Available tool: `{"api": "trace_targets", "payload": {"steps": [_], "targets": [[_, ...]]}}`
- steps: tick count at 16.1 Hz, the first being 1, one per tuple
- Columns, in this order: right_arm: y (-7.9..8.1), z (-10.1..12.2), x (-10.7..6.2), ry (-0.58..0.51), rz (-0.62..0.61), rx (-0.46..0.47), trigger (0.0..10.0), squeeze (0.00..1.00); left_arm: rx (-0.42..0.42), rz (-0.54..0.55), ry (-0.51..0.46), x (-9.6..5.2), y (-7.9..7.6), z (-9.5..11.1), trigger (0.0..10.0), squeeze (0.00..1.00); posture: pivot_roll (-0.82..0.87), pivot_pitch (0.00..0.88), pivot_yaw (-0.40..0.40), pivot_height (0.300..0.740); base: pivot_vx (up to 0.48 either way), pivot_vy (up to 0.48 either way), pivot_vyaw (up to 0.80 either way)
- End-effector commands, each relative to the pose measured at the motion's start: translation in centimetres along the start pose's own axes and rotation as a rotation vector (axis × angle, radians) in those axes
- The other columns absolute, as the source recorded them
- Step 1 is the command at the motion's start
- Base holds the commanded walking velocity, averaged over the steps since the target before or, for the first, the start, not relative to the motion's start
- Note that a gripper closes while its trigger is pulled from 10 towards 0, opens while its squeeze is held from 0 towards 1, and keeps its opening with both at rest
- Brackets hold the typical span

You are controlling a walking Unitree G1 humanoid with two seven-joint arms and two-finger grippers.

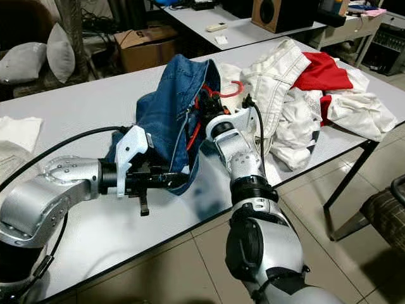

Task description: Hang hanger

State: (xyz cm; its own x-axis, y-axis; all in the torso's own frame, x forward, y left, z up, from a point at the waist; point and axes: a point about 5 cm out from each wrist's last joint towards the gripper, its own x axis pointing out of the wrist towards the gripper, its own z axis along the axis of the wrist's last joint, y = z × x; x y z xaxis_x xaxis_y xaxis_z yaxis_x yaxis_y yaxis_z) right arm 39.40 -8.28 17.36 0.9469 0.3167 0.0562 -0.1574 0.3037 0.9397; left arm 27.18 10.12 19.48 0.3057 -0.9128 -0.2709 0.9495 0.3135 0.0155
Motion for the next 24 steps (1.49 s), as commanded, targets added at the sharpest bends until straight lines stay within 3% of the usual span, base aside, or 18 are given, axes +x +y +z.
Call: {"api": "trace_targets", "payload": {"steps": [1,5,8,9,10,12,16,18,19,21,23,24], "targets": [[0.4,-0.6,0.1,0.047,0.018,-0.107,10.0,0.00,0.016,-0.031,-0.108,0.3,-0.1,2.1,0.0,0.00,0.00,0.000,0.051,0.740,0.000,0.000,0.00],[-0.7,-3.0,-0.7,0.182,0.006,-0.230,10.0,0.00,0.015,0.049,-0.274,-0.1,1.7,5.1,0.0,0.00,0.00,0.000,0.051,0.740,0.000,0.000,0.00],[-0.4,-3.1,-1.1,0.208,0.052,-0.221,10.0,0.00,0.011,0.187,-0.250,-0.3,3.6,4.9,0.0,0.00,0.00,0.000,0.056,0.740,0.000,0.000,0.00],[0.0,-2.8,-1.6,0.223,0.097,-0.224,10.0,0.00,-0.006,0.306,-0.230,-0.9,5.2,4.4,0.0,0.00,-0.01,0.000,0.062,0.740,0.000,0.000,0.00],[-0.1,-2.6,-2.2,0.235,0.106,-0.252,10.0,0.00,-0.026,0.342,-0.230,-1.6,5.7,4.3,0.0,0.00,-0.01,0.000,0.062,0.740,0.000,0.000,0.00],[-0.3,-1.9,-2.9,0.227,0.103,-0.266,10.0,0.00,-0.051,0.402,-0.182,-2.6,6.6,3.5,0.0,0.00,-0.02,0.000,0.067,0.740,0.000,0.000,0.00],[-0.2,0.3,-4.9,0.170,0.102,-0.266,10.0,0.00,-0.096,0.578,0.030,-5.6,8.1,-0.3,0.0,0.00,-0.02,0.000,0.067,0.740,0.000,0.000,0.00],[0.3,1.0,-5.6,0.156,0.117,-0.248,10.0,0.00,-0.130,0.588,0.091,-5.6,8.0,-1.7,0.0,0.00,-0.01,0.000,0.064,0.740,0.000,0.000,0.00],[0.8,1.1,-6.1,0.157,0.134,-0.222,10.0,0.00,-0.172,0.579,0.159,-4.8,7.9,-3.8,0.0,0.00,-0.01,0.000,0.063,0.740,0.000,0.000,0.00],[1.3,0.9,-6.6,0.180,0.142,-0.199,10.0,0.00,-0.132,0.595,0.217,-4.2,8.0,-5.3,10.0,0.00,-0.01,0.000,0.063,0.740,0.000,0.000,0.00],[1.4,0.8,-7.0,0.208,0.130,-0.210,10.0,0.00,-0.157,0.608,0.088,-3.8,8.4,-3.7,10.0,0.00,-0.01,0.000,0.063,0.740,0.000,0.000,0.00],[1.4,0.8,-7.2,0.217,0.121,-0.217,10.0,0.00,-0.170,0.589,0.016,-3.8,8.5,-2.6,10.0,1.00,-0.04,0.000,0.073,0.740,0.000,0.000,0.00]]}}
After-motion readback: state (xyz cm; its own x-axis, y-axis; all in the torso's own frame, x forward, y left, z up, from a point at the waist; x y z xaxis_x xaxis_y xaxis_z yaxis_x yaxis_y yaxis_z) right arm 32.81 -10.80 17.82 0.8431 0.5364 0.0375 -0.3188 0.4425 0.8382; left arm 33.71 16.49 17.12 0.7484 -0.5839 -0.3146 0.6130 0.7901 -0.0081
